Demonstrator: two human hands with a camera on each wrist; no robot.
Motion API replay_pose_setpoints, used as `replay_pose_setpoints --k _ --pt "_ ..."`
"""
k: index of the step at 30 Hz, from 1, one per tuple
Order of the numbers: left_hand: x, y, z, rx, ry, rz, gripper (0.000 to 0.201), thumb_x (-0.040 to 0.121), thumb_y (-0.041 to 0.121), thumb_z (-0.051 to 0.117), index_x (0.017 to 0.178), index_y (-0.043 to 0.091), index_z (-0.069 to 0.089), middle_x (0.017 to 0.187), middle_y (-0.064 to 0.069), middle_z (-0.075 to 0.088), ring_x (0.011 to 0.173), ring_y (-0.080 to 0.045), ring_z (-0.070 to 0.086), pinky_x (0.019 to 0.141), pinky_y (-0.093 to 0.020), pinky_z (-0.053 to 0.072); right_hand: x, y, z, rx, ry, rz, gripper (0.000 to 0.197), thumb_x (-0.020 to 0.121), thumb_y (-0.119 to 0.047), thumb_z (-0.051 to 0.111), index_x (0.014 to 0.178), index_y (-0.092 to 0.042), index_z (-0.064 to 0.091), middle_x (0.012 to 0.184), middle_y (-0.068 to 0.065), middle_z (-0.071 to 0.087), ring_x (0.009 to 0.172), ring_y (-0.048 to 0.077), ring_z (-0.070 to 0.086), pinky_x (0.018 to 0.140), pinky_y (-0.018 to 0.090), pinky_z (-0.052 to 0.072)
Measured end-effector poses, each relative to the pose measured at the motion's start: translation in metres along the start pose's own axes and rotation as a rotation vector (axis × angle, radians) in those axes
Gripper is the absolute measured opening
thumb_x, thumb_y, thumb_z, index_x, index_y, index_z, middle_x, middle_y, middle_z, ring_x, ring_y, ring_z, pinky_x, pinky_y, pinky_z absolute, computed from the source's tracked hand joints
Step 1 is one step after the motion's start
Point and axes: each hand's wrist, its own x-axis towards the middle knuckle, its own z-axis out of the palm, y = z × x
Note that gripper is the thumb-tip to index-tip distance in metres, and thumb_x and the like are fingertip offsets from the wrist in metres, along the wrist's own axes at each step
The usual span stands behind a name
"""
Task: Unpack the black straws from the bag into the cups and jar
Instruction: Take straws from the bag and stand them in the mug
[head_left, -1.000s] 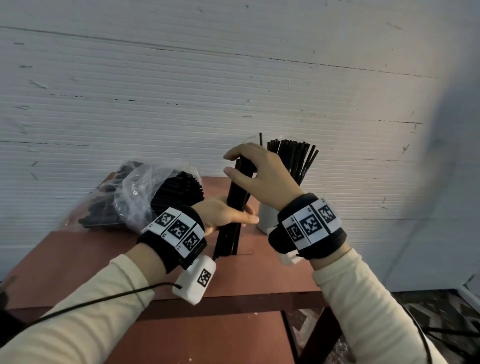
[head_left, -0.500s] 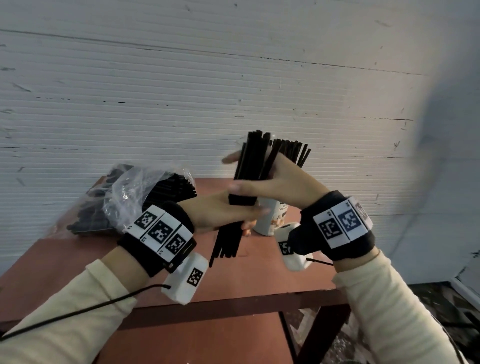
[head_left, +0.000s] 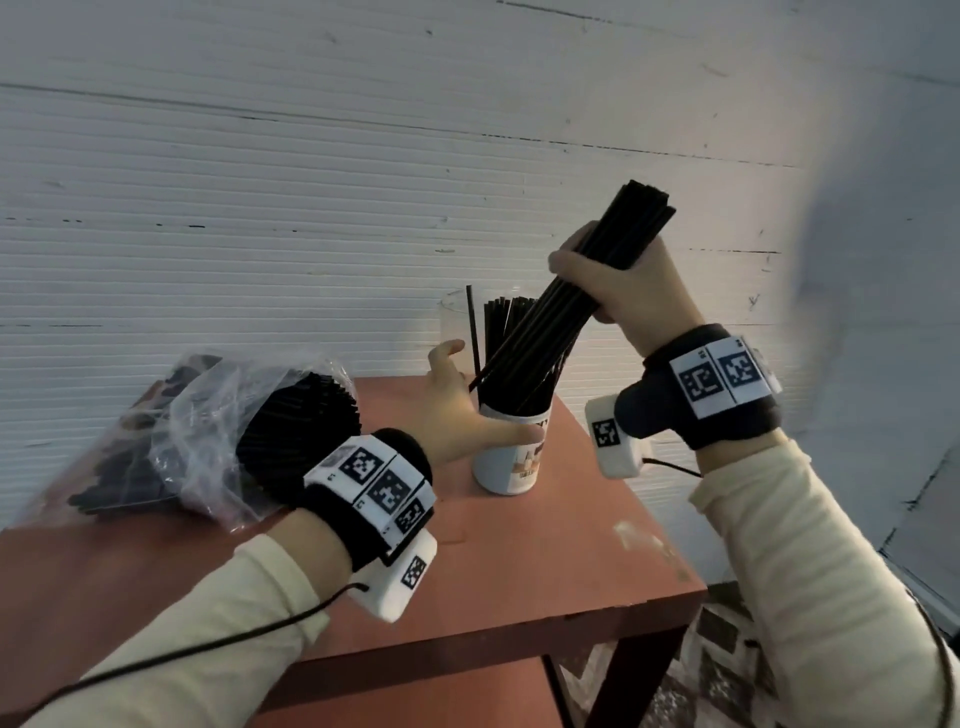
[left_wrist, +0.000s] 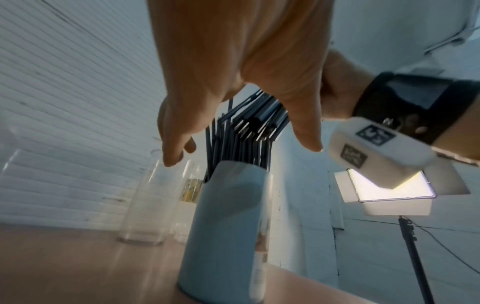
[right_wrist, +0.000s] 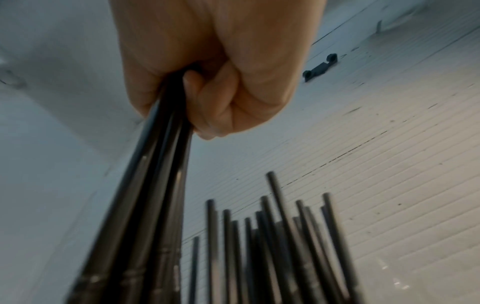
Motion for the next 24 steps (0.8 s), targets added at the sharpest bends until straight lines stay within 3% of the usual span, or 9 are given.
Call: replay_pose_setpoints --k 2,4,7,9,14,17,19,21,24 --pt "0.014 -0.002 0.006 -0.044 -0.049 -0.044 0.137 0.056 0.037 0.092 0.148 0.023 -0.008 0.131 0.003 0.037 0.123 -0.013 0.041 0.111 -0.039 0.037 0.009 0.006 -0.005 -0.039 0.009 0.029 0.011 0.082 -0.014 0.069 0.074 -0.013 0.061 0.062 -0.004 0.054 0.056 0.014 0.048 0.044 0.021 0.035" --pt "0.025 -0.005 0.008 -0.052 -0.107 -0.068 0.139 0.047 0.037 0.093 0.149 0.022 0.000 0.132 0.004 0.043 0.125 -0.016 0.045 0.109 -0.041 0.040 0.015 0.011 -0.006 -0.083 -0.007 0.040 0.013 0.082 -0.015 0.069 0.072 -0.016 0.061 0.060 -0.006 0.055 0.055 0.014 0.048 0.045 0.022 0.036" --pt "0.034 -0.006 0.007 0.040 -0.179 -0.050 0.089 0.060 0.022 0.090 0.132 0.019 0.037 0.115 0.008 0.054 0.117 -0.015 0.053 0.102 -0.037 0.045 0.021 0.017 -0.004 -0.164 -0.067 0.016 0.013 0.084 -0.014 0.068 0.073 -0.015 0.063 0.059 -0.012 0.057 0.052 0.002 0.051 0.047 0.014 0.038" --pt "0.038 -0.007 0.003 0.105 -0.209 -0.035 0.069 0.066 0.021 0.088 0.120 0.023 0.046 0.113 0.008 0.058 0.112 -0.011 0.055 0.101 -0.034 0.045 0.024 0.021 -0.001 -0.218 -0.135 -0.001 0.010 0.085 -0.014 0.068 0.077 -0.009 0.065 0.063 -0.011 0.059 0.054 -0.001 0.053 0.050 0.011 0.040" --pt "0.042 -0.010 -0.001 0.128 -0.222 -0.025 0.086 0.064 0.024 0.089 0.135 0.021 0.040 0.132 0.004 0.053 0.124 -0.016 0.049 0.108 -0.040 0.041 0.024 0.033 0.006 -0.279 -0.191 -0.027 0.015 0.085 -0.018 0.068 0.082 -0.003 0.067 0.076 0.001 0.066 0.070 0.005 0.063 0.065 0.016 0.049" --pt "0.043 -0.011 -0.001 0.159 -0.210 0.016 0.093 0.062 0.028 0.090 0.139 0.020 0.038 0.135 0.003 0.053 0.125 -0.017 0.048 0.108 -0.043 0.040 0.018 0.042 0.015 -0.330 -0.219 -0.017 0.018 0.082 -0.026 0.069 0.080 -0.008 0.067 0.080 0.004 0.070 0.080 0.013 0.067 0.073 0.028 0.054" --pt "0.044 -0.011 0.001 0.174 -0.208 0.025 0.090 0.064 0.027 0.089 0.138 0.020 0.038 0.133 0.003 0.055 0.124 -0.016 0.049 0.108 -0.040 0.041 0.015 0.052 0.022 -0.439 -0.194 -0.041 0.033 0.075 -0.044 0.065 0.080 -0.011 0.065 0.081 0.004 0.068 0.090 0.021 0.061 0.083 0.037 0.051" --pt "0.043 -0.010 0.002 0.180 -0.206 0.033 0.087 0.066 0.025 0.088 0.137 0.019 0.040 0.129 0.005 0.056 0.122 -0.015 0.051 0.106 -0.038 0.042 0.011 0.058 0.027 -0.522 -0.155 -0.030 0.047 0.066 -0.058 0.057 0.086 -0.015 0.063 0.088 0.000 0.065 0.101 0.020 0.048 0.090 0.035 0.043" --pt "0.041 -0.008 0.003 0.190 -0.210 0.032 0.083 0.069 0.023 0.086 0.137 0.016 0.039 0.128 0.004 0.055 0.119 -0.015 0.052 0.103 -0.035 0.043 0.009 0.050 0.023 -0.376 -0.106 -0.041 0.031 0.073 -0.042 0.065 0.085 -0.013 0.065 0.085 0.000 0.067 0.095 0.019 0.057 0.081 0.031 0.050"
